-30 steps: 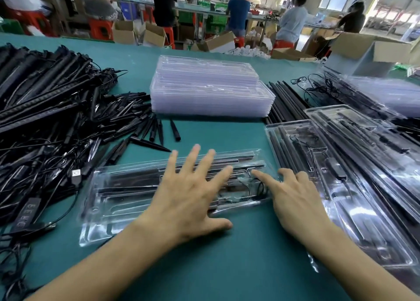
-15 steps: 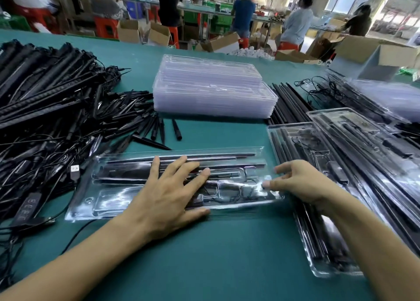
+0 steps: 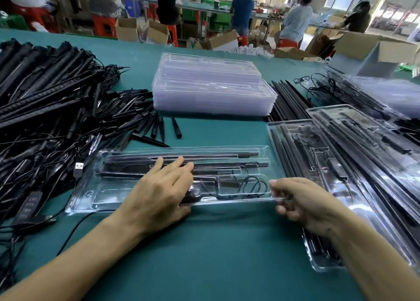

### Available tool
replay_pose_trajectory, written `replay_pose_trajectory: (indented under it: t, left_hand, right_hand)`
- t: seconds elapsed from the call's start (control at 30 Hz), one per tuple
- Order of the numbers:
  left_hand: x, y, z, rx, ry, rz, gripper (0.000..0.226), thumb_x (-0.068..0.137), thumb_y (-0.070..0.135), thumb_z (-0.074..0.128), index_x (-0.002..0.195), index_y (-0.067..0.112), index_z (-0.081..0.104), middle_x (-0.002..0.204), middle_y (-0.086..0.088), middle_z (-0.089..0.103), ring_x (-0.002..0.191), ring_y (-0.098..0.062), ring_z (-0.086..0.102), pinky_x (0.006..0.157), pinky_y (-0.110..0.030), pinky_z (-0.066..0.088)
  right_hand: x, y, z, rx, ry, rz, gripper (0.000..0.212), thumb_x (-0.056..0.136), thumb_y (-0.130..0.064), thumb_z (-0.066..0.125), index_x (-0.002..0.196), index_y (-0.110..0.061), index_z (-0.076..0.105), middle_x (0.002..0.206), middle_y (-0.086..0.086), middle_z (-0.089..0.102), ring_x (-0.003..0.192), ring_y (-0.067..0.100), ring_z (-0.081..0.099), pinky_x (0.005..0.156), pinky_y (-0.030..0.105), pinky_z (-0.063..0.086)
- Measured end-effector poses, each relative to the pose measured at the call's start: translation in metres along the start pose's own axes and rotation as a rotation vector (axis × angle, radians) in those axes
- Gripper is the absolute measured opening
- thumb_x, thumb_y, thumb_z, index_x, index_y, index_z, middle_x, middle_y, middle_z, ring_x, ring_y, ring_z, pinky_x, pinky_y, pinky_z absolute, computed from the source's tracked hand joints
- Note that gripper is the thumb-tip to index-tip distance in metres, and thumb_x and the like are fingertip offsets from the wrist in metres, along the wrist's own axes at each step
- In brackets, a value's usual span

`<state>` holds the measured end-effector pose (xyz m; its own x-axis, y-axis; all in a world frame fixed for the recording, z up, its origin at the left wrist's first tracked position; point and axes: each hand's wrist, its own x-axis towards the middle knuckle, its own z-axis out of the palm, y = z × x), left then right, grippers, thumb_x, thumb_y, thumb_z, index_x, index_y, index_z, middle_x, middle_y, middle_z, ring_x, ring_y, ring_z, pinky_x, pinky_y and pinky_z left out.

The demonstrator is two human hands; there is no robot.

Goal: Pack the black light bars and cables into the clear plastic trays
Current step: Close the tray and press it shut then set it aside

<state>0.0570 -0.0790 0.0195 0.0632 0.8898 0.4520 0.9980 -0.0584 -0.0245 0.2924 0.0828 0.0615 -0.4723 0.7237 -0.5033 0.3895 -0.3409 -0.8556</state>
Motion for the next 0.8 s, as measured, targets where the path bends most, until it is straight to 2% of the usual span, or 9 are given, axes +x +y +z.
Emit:
replay_pose_trajectory:
  t: [0.1, 0.2, 0.23, 0.33, 0.47, 0.6, 0.7, 0.8]
  left_hand:
    - [-0.008, -0.002, -0.001, 0.039, 0.114, 0.040, 0.036, 0.053, 0.011, 0.093, 0.079, 0.001, 0.071, 0.109, -0.019, 0.073, 0.101, -0.038, 0.071, 0.075, -0.057, 0.059]
    - [-0.014, -0.004, -0.001, 0.066, 0.228, 0.110, 0.007, 0.077, 0.010, 0.075, 0.079, 0.004, 0.072, 0.103, -0.015, 0.074, 0.097, -0.032, 0.073, 0.076, -0.047, 0.062]
    - [-0.015, -0.004, -0.002, 0.083, 0.260, 0.122, 0.006, 0.080, 0.011, 0.071, 0.079, 0.006, 0.073, 0.099, -0.011, 0.075, 0.096, -0.030, 0.073, 0.074, -0.042, 0.062]
    - [-0.018, -0.005, -0.003, 0.146, 0.322, 0.123, 0.002, 0.079, 0.014, 0.075, 0.079, 0.012, 0.074, 0.093, -0.002, 0.075, 0.095, -0.024, 0.074, 0.065, -0.031, 0.061]
    - [-0.019, -0.005, 0.002, 0.183, 0.328, 0.140, 0.004, 0.080, 0.008, 0.072, 0.077, 0.011, 0.073, 0.088, -0.003, 0.074, 0.094, -0.025, 0.074, 0.062, -0.034, 0.061]
    - [-0.019, -0.007, 0.003, 0.187, 0.300, 0.151, 0.008, 0.081, 0.005, 0.070, 0.076, 0.011, 0.069, 0.083, -0.006, 0.072, 0.090, -0.026, 0.074, 0.059, -0.035, 0.060]
    - [-0.020, -0.007, 0.005, 0.210, 0.310, 0.128, 0.017, 0.091, 0.003, 0.060, 0.080, 0.011, 0.068, 0.080, -0.005, 0.068, 0.083, -0.025, 0.073, 0.054, -0.035, 0.057]
    - [-0.017, -0.005, 0.005, 0.235, 0.312, 0.090, 0.027, 0.098, 0.003, 0.050, 0.081, 0.013, 0.068, 0.080, -0.004, 0.066, 0.079, -0.024, 0.071, 0.049, -0.034, 0.052]
  right_hand:
    - [0.000, 0.005, 0.006, 0.093, 0.074, -0.017, 0.027, 0.094, -0.014, 0.060, 0.068, -0.010, 0.055, 0.056, 0.000, 0.049, 0.036, 0.010, 0.047, 0.027, 0.013, 0.023]
    - [0.001, 0.010, 0.010, 0.190, 0.105, -0.030, 0.027, 0.092, -0.015, 0.063, 0.066, -0.010, 0.055, 0.053, -0.001, 0.045, 0.035, 0.009, 0.044, 0.027, 0.013, 0.022]
    - [0.001, 0.011, 0.011, 0.210, 0.108, -0.031, 0.027, 0.091, -0.015, 0.063, 0.066, -0.010, 0.054, 0.051, -0.001, 0.043, 0.034, 0.008, 0.042, 0.027, 0.013, 0.021]
    - [0.000, 0.013, 0.012, 0.222, 0.099, -0.013, 0.031, 0.093, -0.017, 0.061, 0.064, -0.011, 0.051, 0.048, -0.002, 0.040, 0.031, 0.007, 0.037, 0.028, 0.010, 0.017]
    - [-0.001, 0.012, 0.010, 0.178, 0.052, 0.017, 0.035, 0.094, -0.018, 0.056, 0.061, -0.013, 0.048, 0.049, -0.001, 0.036, 0.029, 0.007, 0.030, 0.032, 0.008, 0.014]
    - [0.000, 0.011, 0.013, 0.186, 0.079, 0.004, 0.039, 0.093, -0.014, 0.054, 0.056, -0.014, 0.045, 0.048, -0.002, 0.032, 0.027, 0.006, 0.025, 0.035, 0.008, 0.014]
    - [0.000, 0.013, 0.017, 0.208, 0.111, -0.046, 0.040, 0.091, -0.012, 0.054, 0.052, -0.015, 0.044, 0.049, 0.000, 0.027, 0.028, 0.007, 0.020, 0.037, 0.009, 0.013]
    - [-0.003, 0.015, 0.018, 0.208, 0.122, -0.100, 0.039, 0.092, -0.012, 0.054, 0.055, -0.014, 0.045, 0.049, 0.000, 0.030, 0.030, 0.008, 0.023, 0.037, 0.013, 0.012]
